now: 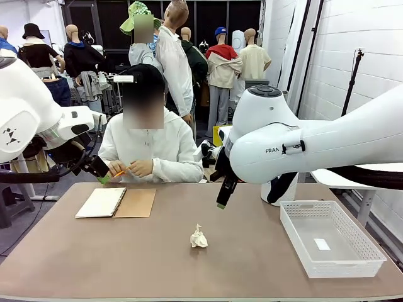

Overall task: Sort the paper based on its condition.
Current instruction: If a person hands you a paper, place it in the Organizing basket , and if it's crumpled, put it in the Trash can.

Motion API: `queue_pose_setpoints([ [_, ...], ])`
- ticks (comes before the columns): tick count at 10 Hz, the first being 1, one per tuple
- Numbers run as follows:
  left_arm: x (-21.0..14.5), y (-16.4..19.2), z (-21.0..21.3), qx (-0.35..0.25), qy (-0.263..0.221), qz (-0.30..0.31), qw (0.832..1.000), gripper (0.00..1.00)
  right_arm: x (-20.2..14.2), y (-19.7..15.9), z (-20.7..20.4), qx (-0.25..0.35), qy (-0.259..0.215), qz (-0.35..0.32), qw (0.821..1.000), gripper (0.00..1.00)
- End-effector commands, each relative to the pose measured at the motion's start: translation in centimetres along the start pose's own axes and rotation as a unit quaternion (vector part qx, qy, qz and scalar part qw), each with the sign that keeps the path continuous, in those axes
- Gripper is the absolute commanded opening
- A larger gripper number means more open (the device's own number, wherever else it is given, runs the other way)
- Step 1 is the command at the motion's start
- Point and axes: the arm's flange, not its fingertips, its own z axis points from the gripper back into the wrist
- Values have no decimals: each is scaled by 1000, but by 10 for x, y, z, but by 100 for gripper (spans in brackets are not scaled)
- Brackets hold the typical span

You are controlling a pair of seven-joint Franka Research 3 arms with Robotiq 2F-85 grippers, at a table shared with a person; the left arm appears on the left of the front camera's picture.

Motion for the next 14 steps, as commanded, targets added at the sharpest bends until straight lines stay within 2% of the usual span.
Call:
queue_pose_setpoints([
  [1, 0, 0, 1, -1, -1, 0, 1000, 100, 0, 1, 3, -2, -4, -5, 1000, 100],
  [5, 0, 0, 1, -1, -1, 0, 1000, 100, 0, 0, 2, -2, -2, 0, 1000, 100],
  [9, 0, 0, 1, -1, -1, 0, 1000, 100, 36, 10, -50, 31, -3, 67, 997, 100],
  [14, 0, 0, 1, -1, -1, 0, 1000, 100, 45, 29, -113, 89, 38, 120, 988, 100],
])
